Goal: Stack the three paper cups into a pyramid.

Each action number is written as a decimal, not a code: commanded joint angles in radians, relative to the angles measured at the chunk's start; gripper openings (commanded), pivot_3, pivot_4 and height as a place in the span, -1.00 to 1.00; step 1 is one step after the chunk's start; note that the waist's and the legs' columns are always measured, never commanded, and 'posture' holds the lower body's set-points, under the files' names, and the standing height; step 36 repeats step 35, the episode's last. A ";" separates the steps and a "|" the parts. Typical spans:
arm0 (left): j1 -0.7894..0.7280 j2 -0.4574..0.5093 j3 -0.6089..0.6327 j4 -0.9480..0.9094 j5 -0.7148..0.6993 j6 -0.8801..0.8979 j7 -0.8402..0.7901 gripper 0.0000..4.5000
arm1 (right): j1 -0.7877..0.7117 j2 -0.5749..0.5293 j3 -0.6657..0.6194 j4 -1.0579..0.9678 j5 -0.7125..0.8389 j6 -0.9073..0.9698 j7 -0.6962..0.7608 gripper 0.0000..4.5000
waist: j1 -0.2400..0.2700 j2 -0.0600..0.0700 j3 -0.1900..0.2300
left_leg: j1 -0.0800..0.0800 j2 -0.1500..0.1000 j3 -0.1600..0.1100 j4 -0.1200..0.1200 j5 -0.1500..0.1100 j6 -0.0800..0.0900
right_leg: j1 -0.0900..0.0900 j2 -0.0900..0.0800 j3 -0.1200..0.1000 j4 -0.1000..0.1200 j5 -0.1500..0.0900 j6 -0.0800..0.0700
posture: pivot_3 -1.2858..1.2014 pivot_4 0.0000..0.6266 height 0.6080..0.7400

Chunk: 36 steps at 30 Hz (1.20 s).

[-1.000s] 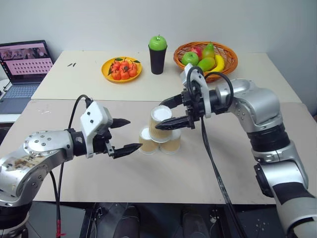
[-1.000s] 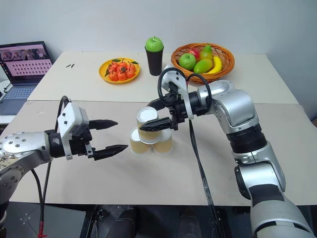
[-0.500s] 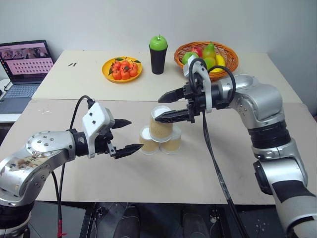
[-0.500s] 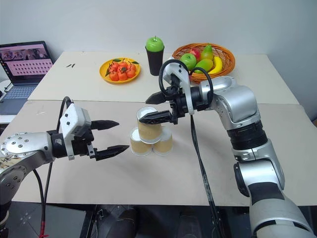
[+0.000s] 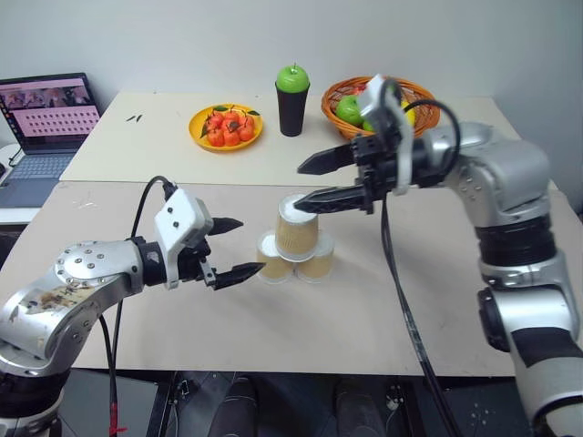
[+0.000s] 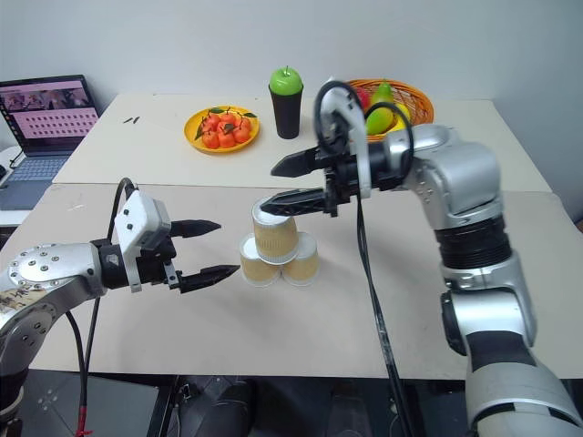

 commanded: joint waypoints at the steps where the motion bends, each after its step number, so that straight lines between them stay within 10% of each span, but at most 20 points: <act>1: -0.023 -0.030 0.093 0.015 -0.045 0.006 0.046 1.00 | -0.030 -0.113 -0.120 0.028 0.025 -0.019 0.039 0.98 | 0.002 0.000 0.000 | 0.000 0.000 0.000 0.000 0.000 0.000 | 0.000 0.000 0.000 0.000 0.000 0.000 | 0.03 -0.52 0.99; 13: 0.063 -0.035 0.194 0.023 -0.033 0.002 0.114 1.00 | 0.551 -0.354 -0.339 -0.188 0.001 -0.146 0.007 0.98 | -0.008 0.000 0.000 | 0.002 0.000 0.001 0.000 0.000 0.000 | 0.000 0.000 0.002 0.002 -0.001 0.000 | 0.03 -0.52 0.99; 21: 0.221 -0.067 0.208 0.018 0.068 -0.097 0.122 1.00 | 0.809 -0.271 -0.414 -0.290 -0.009 -0.247 -0.114 0.98 | -0.003 0.000 -0.001 | 0.003 0.000 0.001 0.001 0.000 0.000 | 0.002 0.000 0.002 0.000 -0.001 0.000 | 0.03 -0.52 0.99; 36: 0.208 -0.154 0.094 0.018 0.189 -0.198 0.166 1.00 | 0.792 -0.197 -0.398 -0.349 0.117 -0.191 -0.230 0.98 | 0.008 0.000 -0.001 | 0.001 0.000 0.001 0.002 0.000 0.000 | 0.002 0.000 0.001 -0.001 -0.001 0.000 | 0.03 -0.52 0.99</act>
